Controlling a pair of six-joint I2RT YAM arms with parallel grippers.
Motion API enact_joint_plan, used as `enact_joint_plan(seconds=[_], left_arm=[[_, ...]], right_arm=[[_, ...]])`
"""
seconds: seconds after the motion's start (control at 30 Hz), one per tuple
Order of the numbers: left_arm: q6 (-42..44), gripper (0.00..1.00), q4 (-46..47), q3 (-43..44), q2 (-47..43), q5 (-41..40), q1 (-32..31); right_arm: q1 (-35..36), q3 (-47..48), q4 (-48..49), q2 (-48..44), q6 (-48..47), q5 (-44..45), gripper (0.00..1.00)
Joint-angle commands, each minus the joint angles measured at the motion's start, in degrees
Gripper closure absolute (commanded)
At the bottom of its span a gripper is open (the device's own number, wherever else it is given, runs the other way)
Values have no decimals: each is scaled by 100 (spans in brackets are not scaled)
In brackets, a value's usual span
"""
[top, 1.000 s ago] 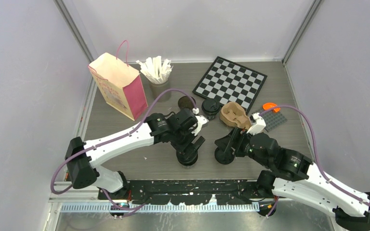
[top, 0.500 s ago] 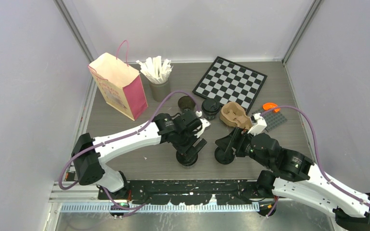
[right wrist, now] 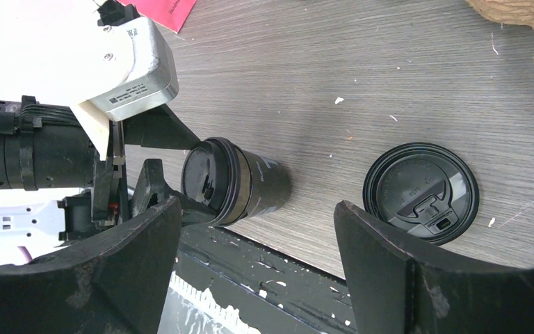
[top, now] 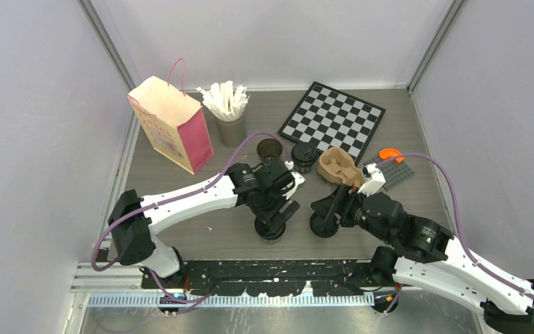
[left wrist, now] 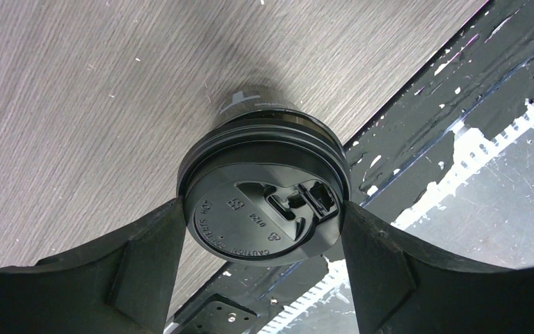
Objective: Pack the takeout coffee
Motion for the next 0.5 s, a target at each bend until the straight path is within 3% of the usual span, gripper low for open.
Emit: enact_joint_plan(seconds=[0.0,0.47], left_arm=[[31,22,-15,251,44,-102,-31],[9,13,81,250,41,-117,-39]], right_arm=[[27,133,205,-60,-39,46,15],[23,199,134,-132,-136,22,15]])
